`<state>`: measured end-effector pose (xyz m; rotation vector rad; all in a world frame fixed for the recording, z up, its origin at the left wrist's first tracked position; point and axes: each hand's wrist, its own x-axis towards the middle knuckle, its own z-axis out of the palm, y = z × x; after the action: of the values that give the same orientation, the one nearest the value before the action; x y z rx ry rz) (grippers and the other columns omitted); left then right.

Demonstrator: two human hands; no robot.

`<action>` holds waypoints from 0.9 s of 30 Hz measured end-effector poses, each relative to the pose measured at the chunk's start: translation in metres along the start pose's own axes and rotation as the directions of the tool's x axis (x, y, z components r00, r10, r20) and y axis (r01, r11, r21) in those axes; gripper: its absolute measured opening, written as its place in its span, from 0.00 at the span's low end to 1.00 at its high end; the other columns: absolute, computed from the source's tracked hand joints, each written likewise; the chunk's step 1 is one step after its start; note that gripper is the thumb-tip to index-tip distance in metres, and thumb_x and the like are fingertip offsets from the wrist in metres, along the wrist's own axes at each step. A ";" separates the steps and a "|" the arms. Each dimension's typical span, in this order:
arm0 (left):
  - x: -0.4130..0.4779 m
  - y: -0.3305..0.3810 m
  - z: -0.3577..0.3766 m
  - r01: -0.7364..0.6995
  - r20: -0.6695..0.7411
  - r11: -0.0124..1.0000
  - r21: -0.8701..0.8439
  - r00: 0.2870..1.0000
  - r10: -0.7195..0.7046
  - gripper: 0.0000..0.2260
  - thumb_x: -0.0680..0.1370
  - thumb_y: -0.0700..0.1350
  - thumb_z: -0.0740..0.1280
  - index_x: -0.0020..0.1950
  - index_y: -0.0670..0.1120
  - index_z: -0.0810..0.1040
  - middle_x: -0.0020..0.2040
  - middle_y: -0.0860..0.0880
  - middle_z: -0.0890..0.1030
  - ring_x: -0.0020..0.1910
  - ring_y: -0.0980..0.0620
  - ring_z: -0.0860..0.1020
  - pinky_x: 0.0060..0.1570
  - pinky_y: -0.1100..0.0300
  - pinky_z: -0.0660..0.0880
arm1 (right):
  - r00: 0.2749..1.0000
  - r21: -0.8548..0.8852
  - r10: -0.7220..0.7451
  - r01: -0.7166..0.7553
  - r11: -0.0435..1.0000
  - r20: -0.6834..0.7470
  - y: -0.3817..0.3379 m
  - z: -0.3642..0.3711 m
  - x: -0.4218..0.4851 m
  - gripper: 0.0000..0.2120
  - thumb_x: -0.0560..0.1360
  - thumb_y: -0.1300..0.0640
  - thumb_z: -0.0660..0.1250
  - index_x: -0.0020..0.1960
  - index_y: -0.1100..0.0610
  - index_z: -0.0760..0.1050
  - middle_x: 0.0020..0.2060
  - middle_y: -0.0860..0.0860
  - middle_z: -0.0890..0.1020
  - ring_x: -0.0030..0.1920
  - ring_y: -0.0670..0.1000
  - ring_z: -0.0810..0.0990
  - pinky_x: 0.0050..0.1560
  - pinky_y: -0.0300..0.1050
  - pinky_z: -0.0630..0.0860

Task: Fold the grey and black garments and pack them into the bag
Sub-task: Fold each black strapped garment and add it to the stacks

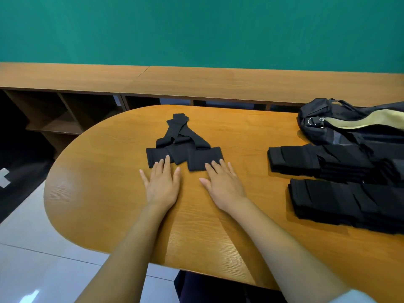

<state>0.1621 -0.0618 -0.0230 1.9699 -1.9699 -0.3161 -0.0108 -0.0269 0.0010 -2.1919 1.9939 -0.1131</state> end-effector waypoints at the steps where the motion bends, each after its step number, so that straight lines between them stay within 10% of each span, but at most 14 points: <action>1: -0.002 0.001 0.000 -0.013 0.003 1.000 0.019 1.000 0.012 0.26 0.83 0.58 0.46 0.80 0.50 0.53 0.79 0.49 0.58 0.78 0.51 0.51 0.72 0.43 0.33 | 1.000 -0.011 0.019 -0.019 1.000 0.000 0.007 -0.001 -0.011 0.30 0.82 0.40 0.44 0.80 0.55 0.50 0.78 0.52 0.54 0.79 0.53 0.46 0.77 0.51 0.41; 9: -0.046 0.019 0.007 -0.108 -0.013 0.990 0.089 0.994 0.109 0.25 0.83 0.59 0.47 0.77 0.50 0.62 0.76 0.47 0.62 0.78 0.50 0.54 0.72 0.42 0.33 | 0.992 -0.082 0.104 -0.110 0.991 -0.067 0.045 0.004 -0.103 0.45 0.69 0.34 0.23 0.79 0.50 0.52 0.77 0.49 0.59 0.78 0.51 0.51 0.75 0.51 0.38; 21: -0.063 0.034 -0.016 -0.043 -0.193 0.997 0.070 0.980 0.056 0.16 0.82 0.54 0.56 0.62 0.48 0.76 0.61 0.47 0.76 0.63 0.45 0.70 0.72 0.43 0.54 | 0.954 0.082 0.076 -0.055 0.995 -0.290 0.051 -0.014 -0.122 0.26 0.80 0.42 0.48 0.72 0.53 0.69 0.67 0.48 0.72 0.70 0.48 0.66 0.77 0.50 0.49; 27: -0.011 0.081 -0.014 -0.268 -0.040 0.959 0.092 0.961 0.273 0.21 0.84 0.53 0.52 0.75 0.48 0.65 0.75 0.49 0.65 0.75 0.50 0.61 0.75 0.45 0.45 | 0.988 0.026 -0.019 0.023 0.999 -0.153 0.043 -0.031 -0.039 0.24 0.84 0.47 0.48 0.78 0.54 0.57 0.77 0.49 0.58 0.77 0.49 0.52 0.77 0.50 0.43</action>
<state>0.0924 -0.0479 0.0200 1.7061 -2.2168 -0.1114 -0.0621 0.0057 0.0259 -2.2499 2.0333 -0.3195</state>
